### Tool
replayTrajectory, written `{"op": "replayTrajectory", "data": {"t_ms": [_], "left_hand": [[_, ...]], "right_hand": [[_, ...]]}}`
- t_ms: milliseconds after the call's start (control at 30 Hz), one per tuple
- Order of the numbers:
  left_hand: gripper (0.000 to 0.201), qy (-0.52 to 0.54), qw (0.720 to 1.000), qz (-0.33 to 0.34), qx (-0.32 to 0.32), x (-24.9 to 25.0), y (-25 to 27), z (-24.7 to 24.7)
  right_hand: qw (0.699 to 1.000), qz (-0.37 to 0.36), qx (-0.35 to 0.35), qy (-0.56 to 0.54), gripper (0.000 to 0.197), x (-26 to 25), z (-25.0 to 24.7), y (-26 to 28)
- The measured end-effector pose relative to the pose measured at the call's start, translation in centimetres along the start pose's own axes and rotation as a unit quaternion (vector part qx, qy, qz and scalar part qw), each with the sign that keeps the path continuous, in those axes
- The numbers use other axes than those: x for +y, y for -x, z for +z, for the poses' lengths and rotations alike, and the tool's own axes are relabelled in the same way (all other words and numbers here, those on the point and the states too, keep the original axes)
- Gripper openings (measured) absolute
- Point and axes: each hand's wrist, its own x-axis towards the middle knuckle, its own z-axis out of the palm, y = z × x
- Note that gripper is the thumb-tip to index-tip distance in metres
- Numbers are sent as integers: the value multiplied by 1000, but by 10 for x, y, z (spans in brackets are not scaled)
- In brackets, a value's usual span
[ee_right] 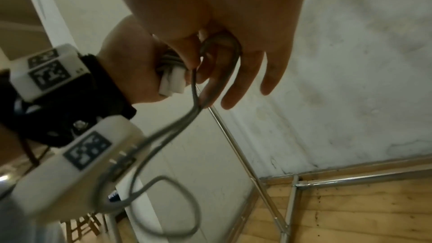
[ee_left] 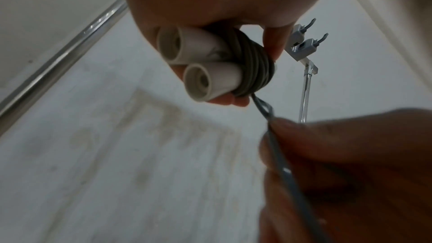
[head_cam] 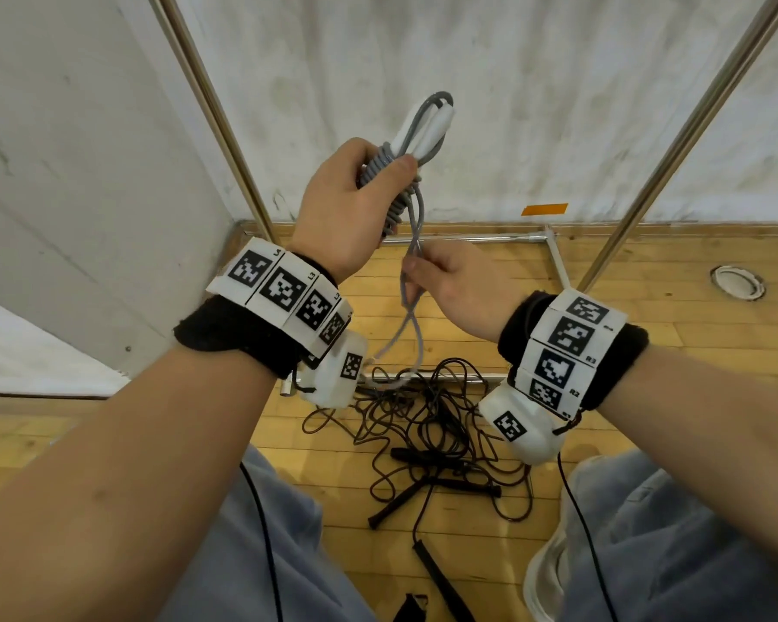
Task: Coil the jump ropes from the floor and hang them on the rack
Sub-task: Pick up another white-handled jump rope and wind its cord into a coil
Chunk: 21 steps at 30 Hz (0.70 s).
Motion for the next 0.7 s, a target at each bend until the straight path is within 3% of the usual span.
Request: {"op": "replayTrajectory", "data": {"t_ms": [267,367,467,533,633,700], "left_hand": [[13,51,995,-18,82,-1,-10,-17],[9,9,997,-7,81,-5,-11,-17],[7,-66,995,-10,77,-14,-13,-19],[11,-116,990,-24,77,-20,-16,-22],[19,-187,978,-50,76,-28,-20,-27],[28,-188,977,-85,61,-31,-22,-29]], "right_hand": [[998,-25,-17,57,29,3,-12,2],[992,-21,-11,127,33,4,-11,2],[987,2,-24,162,24,11,-12,0],[983,26,-34,180,3,16,-12,-1],[969,99,-21,226,47,23,-15,-1],[965,131,19,226,64,24,-19,-2]]}}
